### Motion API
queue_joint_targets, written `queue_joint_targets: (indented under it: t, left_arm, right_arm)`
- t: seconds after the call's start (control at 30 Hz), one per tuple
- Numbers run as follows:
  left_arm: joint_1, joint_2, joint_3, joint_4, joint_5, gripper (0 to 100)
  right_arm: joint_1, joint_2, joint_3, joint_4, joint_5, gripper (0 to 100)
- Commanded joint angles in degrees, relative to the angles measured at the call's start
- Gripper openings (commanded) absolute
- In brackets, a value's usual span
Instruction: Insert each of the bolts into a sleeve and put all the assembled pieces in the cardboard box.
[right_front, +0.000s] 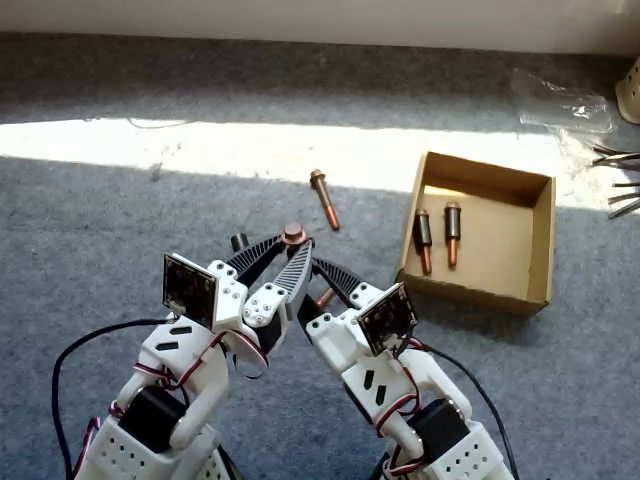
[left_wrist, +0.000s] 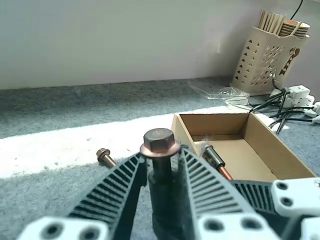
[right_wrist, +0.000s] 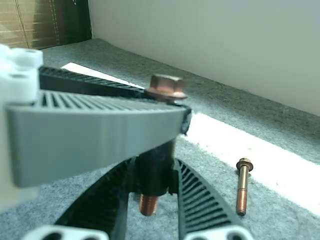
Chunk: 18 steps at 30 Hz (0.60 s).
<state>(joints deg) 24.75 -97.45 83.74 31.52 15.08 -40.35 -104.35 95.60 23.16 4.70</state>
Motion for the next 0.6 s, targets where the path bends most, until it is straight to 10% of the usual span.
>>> queue_joint_targets:
  t: [0.0,0.57]
  left_arm:
    - [0.22,-0.57,-0.84,0.62,-1.14,14]
    - [-7.43,-0.57,-0.75,0.35,-1.23,14]
  right_arm:
    - [0.75,-0.92,8.04,-0.31,-0.26,0.5]
    - [0.75,-0.92,8.04,-0.22,-0.26,0.5]
